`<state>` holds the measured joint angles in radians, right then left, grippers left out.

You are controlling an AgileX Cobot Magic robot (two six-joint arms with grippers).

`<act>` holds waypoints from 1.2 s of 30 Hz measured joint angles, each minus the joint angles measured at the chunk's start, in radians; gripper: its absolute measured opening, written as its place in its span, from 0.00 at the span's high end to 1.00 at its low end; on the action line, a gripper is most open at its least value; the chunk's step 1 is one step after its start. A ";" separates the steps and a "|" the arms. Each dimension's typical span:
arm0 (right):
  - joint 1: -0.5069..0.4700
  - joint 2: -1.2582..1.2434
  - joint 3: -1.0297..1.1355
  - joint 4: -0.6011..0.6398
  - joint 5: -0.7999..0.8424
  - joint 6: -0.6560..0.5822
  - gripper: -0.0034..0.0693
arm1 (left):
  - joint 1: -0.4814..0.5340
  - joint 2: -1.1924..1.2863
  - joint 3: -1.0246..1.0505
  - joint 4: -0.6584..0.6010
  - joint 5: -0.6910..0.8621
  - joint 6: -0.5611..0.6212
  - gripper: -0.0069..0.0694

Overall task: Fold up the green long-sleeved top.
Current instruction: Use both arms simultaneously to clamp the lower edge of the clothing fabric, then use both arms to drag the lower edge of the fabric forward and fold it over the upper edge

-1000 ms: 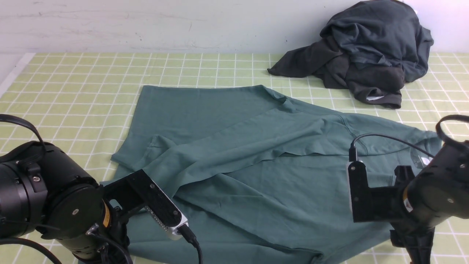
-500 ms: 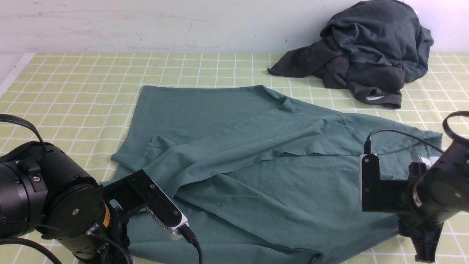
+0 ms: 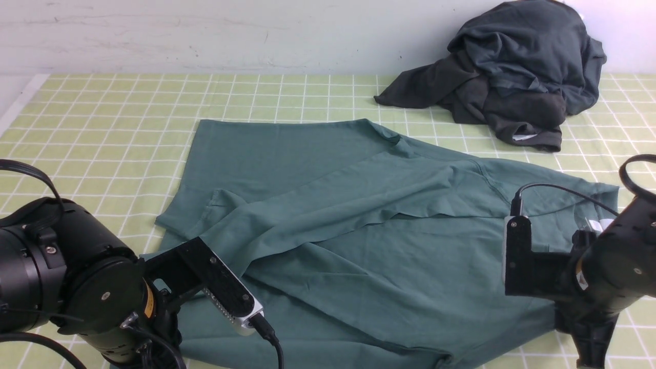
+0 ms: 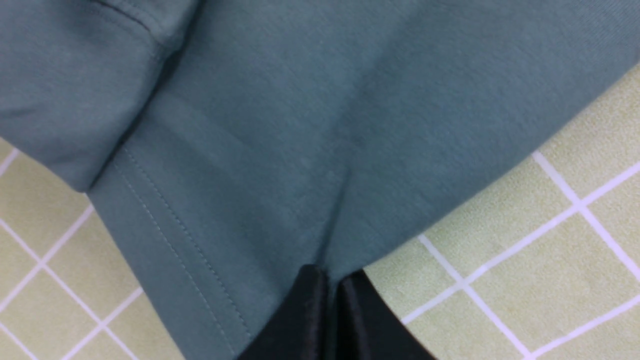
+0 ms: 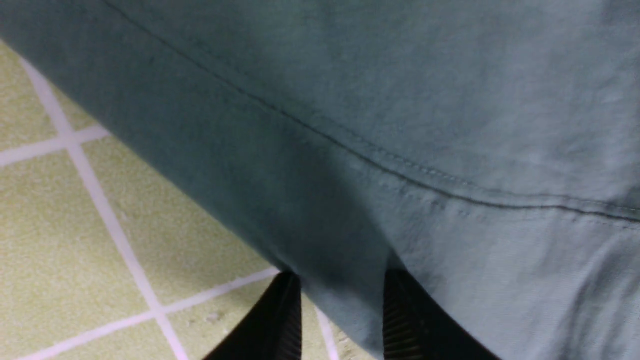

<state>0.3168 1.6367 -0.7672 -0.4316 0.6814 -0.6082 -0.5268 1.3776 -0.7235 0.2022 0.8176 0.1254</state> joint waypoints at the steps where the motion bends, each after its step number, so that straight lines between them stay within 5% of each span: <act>1: 0.000 0.000 0.000 0.000 0.009 0.000 0.64 | 0.000 0.000 0.000 0.000 0.000 0.000 0.90; 10: 0.000 0.016 -0.002 0.000 -0.020 0.000 0.65 | 0.000 0.000 0.000 -0.009 0.000 0.000 0.90; 18: 0.000 0.020 -0.007 0.023 -0.003 0.021 0.90 | 0.000 -0.002 -0.009 -0.020 0.029 0.000 0.90; 22: 0.000 -0.006 -0.007 0.030 -0.009 0.096 0.95 | 0.001 -0.028 -0.028 -0.021 0.049 -0.006 0.90; 29: 0.000 -0.066 -0.104 0.041 0.136 0.420 0.96 | 0.089 -0.080 -0.138 -0.015 0.040 -0.103 0.90; 36: -0.017 -0.046 -0.289 0.053 0.171 0.466 0.96 | 0.194 0.006 -0.311 -0.015 -0.015 -0.119 0.90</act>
<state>0.3002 1.5911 -1.0564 -0.3785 0.8521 -0.1422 -0.3324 1.3833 -1.0345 0.1867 0.8028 0.0061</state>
